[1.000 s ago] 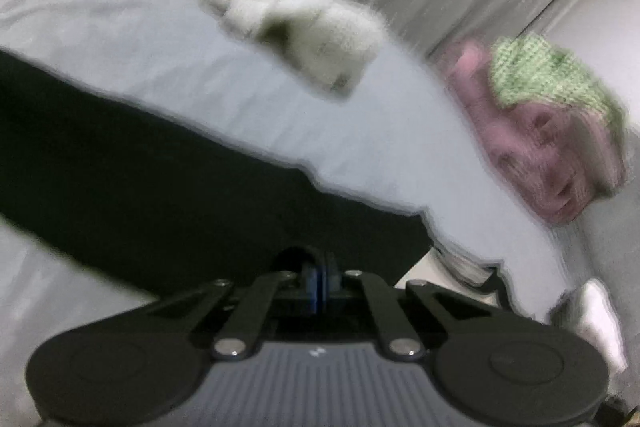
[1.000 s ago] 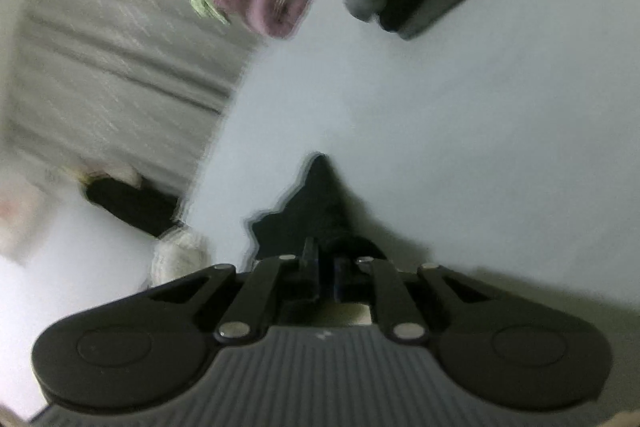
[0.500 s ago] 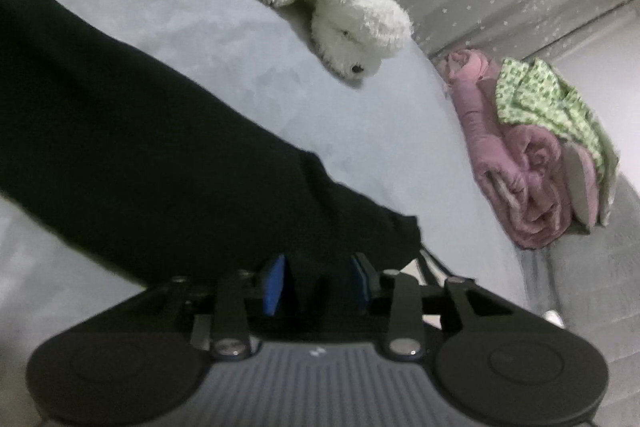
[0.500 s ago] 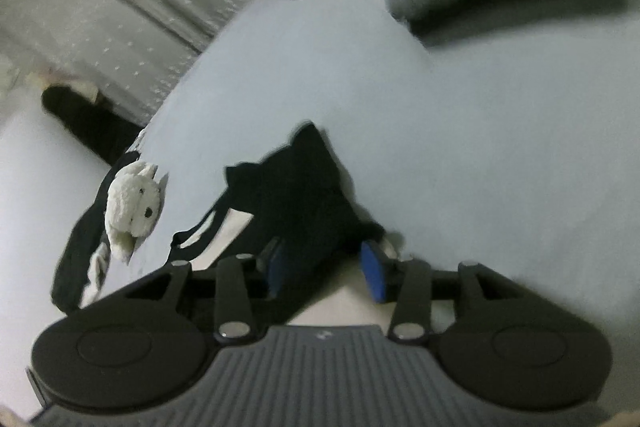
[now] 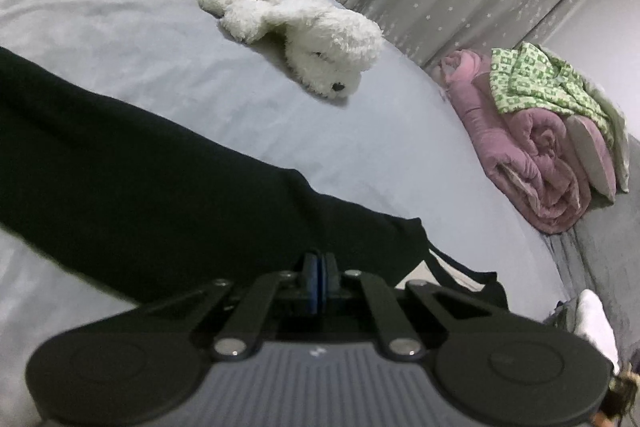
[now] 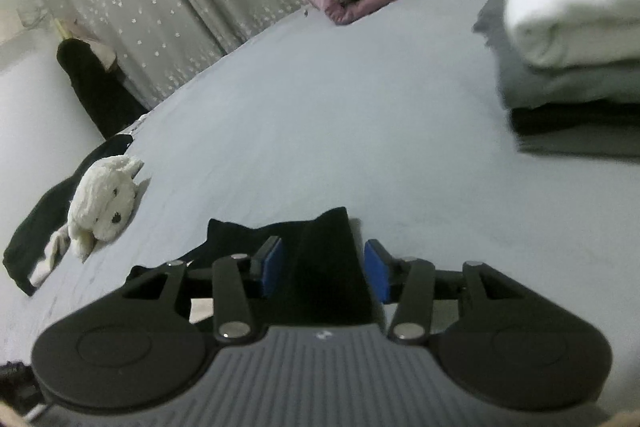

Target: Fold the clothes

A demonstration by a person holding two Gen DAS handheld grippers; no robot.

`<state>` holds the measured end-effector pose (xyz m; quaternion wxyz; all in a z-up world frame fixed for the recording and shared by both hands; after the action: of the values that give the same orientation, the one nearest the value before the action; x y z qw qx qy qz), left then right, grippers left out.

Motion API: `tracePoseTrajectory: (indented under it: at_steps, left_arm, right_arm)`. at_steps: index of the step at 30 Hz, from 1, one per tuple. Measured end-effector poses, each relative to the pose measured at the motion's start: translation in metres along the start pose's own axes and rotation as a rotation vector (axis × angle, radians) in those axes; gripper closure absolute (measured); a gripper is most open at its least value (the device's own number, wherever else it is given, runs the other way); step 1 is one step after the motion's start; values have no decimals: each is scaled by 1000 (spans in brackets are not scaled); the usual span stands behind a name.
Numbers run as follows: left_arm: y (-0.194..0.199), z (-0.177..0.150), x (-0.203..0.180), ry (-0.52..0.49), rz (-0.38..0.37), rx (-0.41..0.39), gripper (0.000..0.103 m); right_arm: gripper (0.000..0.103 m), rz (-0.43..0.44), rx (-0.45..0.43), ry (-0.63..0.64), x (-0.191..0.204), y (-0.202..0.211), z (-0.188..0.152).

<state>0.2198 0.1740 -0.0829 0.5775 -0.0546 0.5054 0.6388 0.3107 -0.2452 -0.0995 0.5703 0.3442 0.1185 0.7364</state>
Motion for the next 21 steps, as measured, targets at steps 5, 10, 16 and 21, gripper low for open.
tracePoseTrajectory:
  at_steps: [5,10,16,21]
  left_arm:
    - [10,5,-4,0,-56,-78,102]
    - [4,7,0,-4,-51,-119,101]
    - [-14,2,16,45,23,10,95]
    - [5,7,7,39,33,7,64]
  right_arm:
    - [95,26,-114,33,-2,4,2]
    - [95,-20,-154,1,-13,4,-2]
    - [89,-46,-85,29,-9,-7,-5]
    - [56,-56,-58,69,4,13,-2]
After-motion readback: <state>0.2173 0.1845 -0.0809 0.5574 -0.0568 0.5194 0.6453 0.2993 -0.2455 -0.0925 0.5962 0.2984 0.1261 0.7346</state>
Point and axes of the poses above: each gripper's, at about its wrist camera, not at the fingertips, and y roughly against the way its jaws point, x to its left, z to its top, the point moved 4 cm from there along -y, roughly the way its jaws point, and after that the axes turned 10 degrees about y, right-handed, at the moved point
